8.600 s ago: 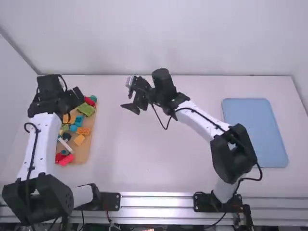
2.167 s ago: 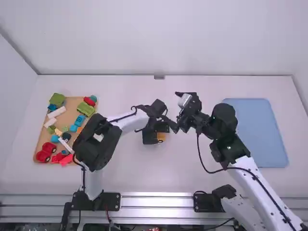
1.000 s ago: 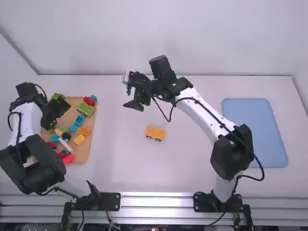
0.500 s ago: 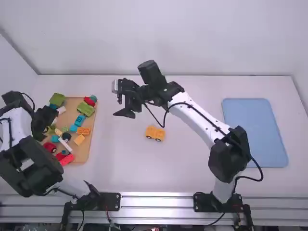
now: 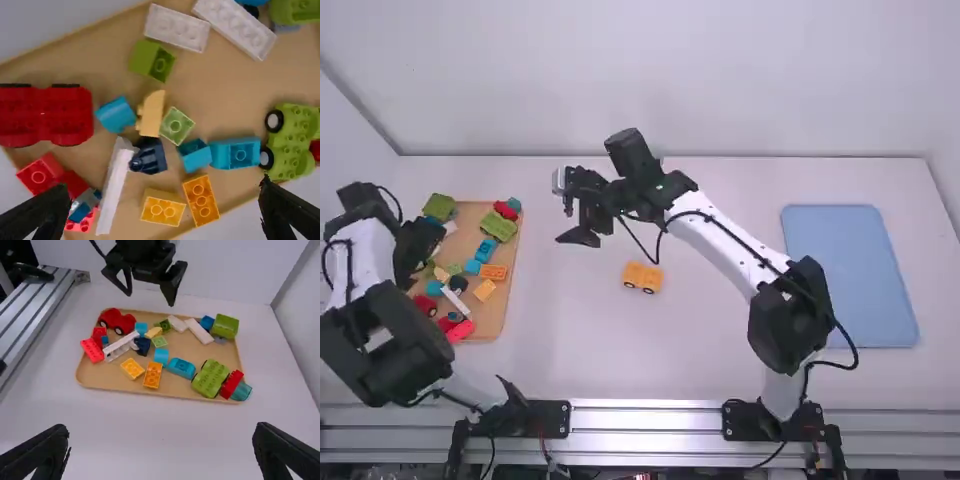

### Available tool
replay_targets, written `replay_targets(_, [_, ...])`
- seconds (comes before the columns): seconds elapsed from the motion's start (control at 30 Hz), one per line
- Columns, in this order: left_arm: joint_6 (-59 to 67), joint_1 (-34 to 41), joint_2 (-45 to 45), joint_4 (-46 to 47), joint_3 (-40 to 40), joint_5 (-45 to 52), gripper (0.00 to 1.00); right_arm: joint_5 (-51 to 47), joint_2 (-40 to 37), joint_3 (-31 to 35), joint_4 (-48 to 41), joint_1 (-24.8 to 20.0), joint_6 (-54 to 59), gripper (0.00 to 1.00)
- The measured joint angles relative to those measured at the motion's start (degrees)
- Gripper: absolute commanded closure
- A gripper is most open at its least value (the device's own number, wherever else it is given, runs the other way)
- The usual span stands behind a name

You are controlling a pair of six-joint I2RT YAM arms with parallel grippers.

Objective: Assemble lego blocks to make yellow taxi

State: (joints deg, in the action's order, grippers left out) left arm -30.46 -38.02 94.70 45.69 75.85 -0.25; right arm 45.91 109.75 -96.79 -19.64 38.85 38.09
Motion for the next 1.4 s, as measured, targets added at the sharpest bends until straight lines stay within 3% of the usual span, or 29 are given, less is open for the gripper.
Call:
replay_targets(0.3, [0.5, 3.2, 0.7, -2.6, 0.9, -2.4, 0.01, 0.0, 0.0, 0.0, 2.7, 0.0, -1.7, 0.02])
replay_targets(0.57, [1.3, 3.0, 13.7, 8.1, 13.9, -4.6, 0.0, 0.0, 0.0, 0.0, 2.9, 0.0, -2.0, 0.02])
replay_targets(0.67, [1.4, 3.0, 17.9, 9.4, 16.3, -5.3, 0.09, 0.0, 0.0, 0.0, 2.8, 0.0, -1.9, 0.02])
replay_targets(0.77, [1.6, 2.7, 20.5, 9.1, 16.5, -5.5, 0.28, 0.0, 0.0, 0.0, 2.6, 0.0, -1.9, 0.02])
replay_targets(1.0, [1.7, 2.2, 22.8, 7.6, 16.5, -5.1, 0.43, 0.0, 0.0, 0.0, 2.5, 0.0, -1.9, 0.02])
replay_targets(1.2, [1.7, 2.3, 22.9, 5.2, 16.1, -5.2, 0.42, 0.0, 0.0, 0.0, 2.5, 0.0, -2.1, 0.02])
replay_targets(1.4, [1.7, 2.3, 22.9, 3.0, 13.6, -5.2, 0.48, 0.0, 0.0, 0.0, 2.7, 0.0, -1.9, 0.02])
